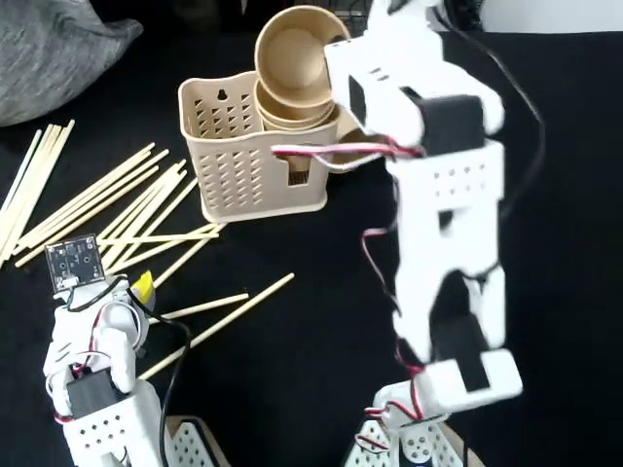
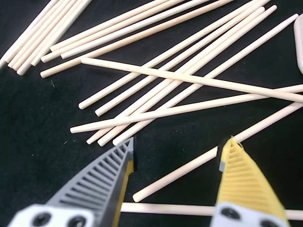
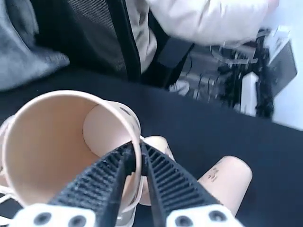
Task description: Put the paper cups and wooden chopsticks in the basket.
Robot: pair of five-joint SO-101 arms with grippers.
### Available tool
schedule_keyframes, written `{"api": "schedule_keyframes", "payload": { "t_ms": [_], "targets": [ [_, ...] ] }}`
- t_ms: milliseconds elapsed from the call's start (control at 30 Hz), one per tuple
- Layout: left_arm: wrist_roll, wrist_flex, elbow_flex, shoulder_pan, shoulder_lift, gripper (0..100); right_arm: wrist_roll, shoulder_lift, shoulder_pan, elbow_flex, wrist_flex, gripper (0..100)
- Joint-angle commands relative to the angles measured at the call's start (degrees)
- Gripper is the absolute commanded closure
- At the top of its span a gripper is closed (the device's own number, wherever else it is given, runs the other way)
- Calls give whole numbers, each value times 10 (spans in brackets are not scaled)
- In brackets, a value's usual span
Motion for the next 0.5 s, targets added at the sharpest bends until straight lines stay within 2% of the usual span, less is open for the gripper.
{"api": "schedule_keyframes", "payload": {
  "t_ms": [0,100,267,467],
  "targets": [
    [-5,-12,5,9,-3,712,-6,17,-1,-29,11,984],
    [-5,-12,5,9,-3,712,-5,23,-2,-29,23,973],
    [-5,-12,5,9,-3,712,-6,14,-7,-36,59,834],
    [-4,-12,5,9,-3,712,-4,-6,-33,-80,105,828]
  ]
}}
